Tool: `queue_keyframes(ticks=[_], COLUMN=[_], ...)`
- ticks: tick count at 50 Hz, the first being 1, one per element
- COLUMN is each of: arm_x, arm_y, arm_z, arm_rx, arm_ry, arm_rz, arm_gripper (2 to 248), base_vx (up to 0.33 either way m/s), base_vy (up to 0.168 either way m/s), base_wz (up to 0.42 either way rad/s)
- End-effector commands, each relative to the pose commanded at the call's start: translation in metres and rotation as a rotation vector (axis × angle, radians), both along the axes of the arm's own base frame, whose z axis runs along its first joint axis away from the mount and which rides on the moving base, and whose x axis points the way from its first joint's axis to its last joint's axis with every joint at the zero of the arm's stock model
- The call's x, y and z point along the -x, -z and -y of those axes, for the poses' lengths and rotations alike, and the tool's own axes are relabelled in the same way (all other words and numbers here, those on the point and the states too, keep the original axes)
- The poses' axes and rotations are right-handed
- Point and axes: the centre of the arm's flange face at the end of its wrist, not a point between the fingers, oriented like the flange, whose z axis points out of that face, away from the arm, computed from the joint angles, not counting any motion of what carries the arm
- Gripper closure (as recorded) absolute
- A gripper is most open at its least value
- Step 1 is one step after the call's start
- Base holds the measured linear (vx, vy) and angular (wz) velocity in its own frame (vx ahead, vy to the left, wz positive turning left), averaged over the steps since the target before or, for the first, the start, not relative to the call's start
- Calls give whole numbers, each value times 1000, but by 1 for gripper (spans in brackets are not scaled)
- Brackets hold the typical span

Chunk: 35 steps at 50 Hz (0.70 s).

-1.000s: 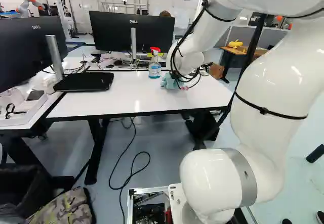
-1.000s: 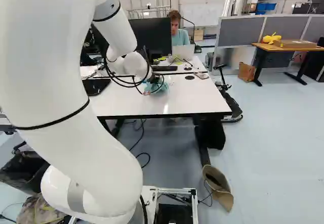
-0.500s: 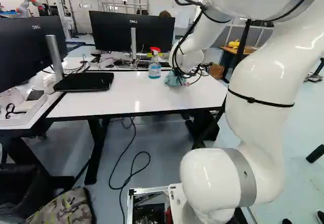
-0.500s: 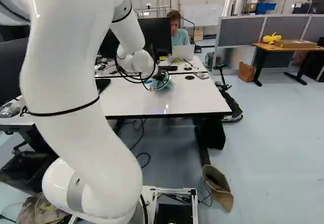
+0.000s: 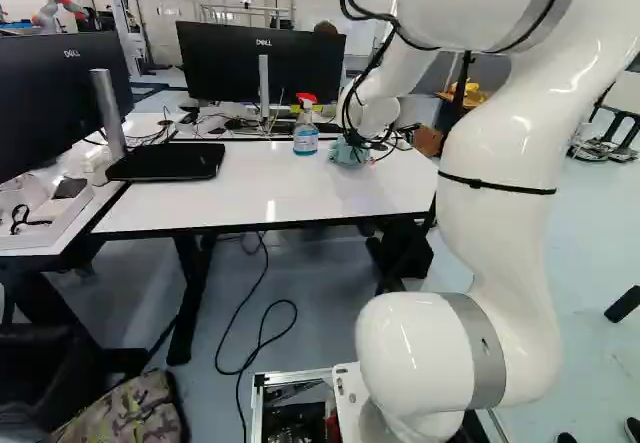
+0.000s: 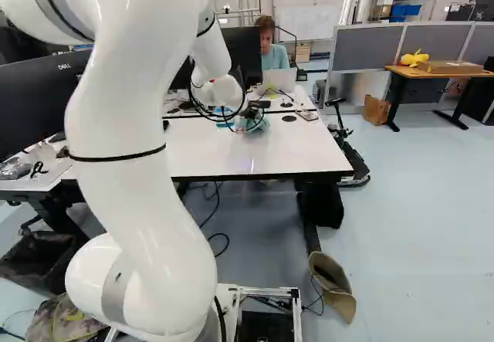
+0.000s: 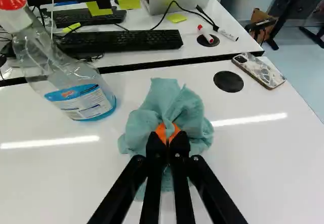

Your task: Clean the table with the green towel

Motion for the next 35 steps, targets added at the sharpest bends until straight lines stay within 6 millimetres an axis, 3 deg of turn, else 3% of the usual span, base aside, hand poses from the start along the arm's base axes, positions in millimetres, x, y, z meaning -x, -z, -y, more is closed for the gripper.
queue_keyframes(ticks=[22,35], arm_x=[-43,-56], arm_y=[4,15], arm_z=[18,29], arm_rx=[3,3], arm_ry=[21,35], arm_rz=[25,20], arm_gripper=[224,224], base_vx=[0,0], base_vy=[0,0], base_wz=[0,0])
